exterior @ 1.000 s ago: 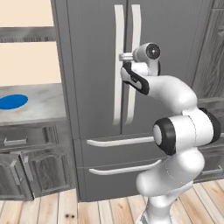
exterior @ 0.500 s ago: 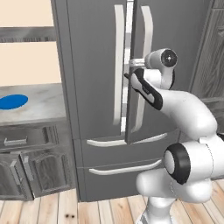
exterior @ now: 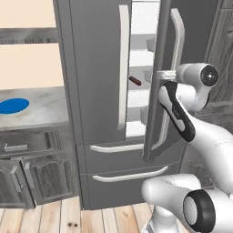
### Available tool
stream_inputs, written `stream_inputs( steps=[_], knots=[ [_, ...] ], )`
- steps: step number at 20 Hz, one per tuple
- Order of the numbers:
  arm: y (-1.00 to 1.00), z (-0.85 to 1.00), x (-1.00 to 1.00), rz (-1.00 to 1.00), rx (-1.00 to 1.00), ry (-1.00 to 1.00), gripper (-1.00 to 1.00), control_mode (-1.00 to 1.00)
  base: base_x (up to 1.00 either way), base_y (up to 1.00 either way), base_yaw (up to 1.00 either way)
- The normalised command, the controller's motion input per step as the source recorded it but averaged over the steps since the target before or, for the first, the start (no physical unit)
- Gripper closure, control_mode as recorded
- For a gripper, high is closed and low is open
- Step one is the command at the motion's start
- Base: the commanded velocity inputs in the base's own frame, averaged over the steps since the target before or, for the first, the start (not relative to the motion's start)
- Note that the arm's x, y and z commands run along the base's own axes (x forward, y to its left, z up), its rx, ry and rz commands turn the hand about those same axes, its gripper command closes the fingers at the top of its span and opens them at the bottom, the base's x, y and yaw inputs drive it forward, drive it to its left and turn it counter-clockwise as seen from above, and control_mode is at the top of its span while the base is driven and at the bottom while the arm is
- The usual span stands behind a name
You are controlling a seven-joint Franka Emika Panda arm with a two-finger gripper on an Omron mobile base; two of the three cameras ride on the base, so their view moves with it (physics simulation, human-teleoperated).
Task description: Move the hot dog bun to the plate on the dining table and place the condiment next to that plate. Then navigate to the fridge and take the sausage and place it on the plate as well.
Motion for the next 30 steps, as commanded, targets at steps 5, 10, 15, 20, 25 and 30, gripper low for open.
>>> stream_inputs(
  steps=[5,10,15,20,25,30],
  knots=[
    [-0.46,0.13,-0.98,-0.02,0.0,0.0,1.0,-1.0,0.0,0.0,0.0],
    [-0.03,0.08,-0.61,-0.09,-0.05,0.07,-1.0,-1.0,0.0,0.0,0.0],
    [-0.16,0.4,-0.73,-0.12,-0.06,0.0,-1.0,-1.0,0.0,0.0,0.0],
    [-0.08,0.55,-0.91,-0.17,-0.08,0.0,-1.0,-1.0,0.0,0.0,0.0],
    [0.66,0.53,-0.35,-0.06,-0.25,0.02,-1.0,-1.0,0.0,0.0,0.0],
    [1.0,0.34,-0.04,0.01,-0.4,0.2,-1.0,-1.0,0.0,0.0,0.0]
  ],
)
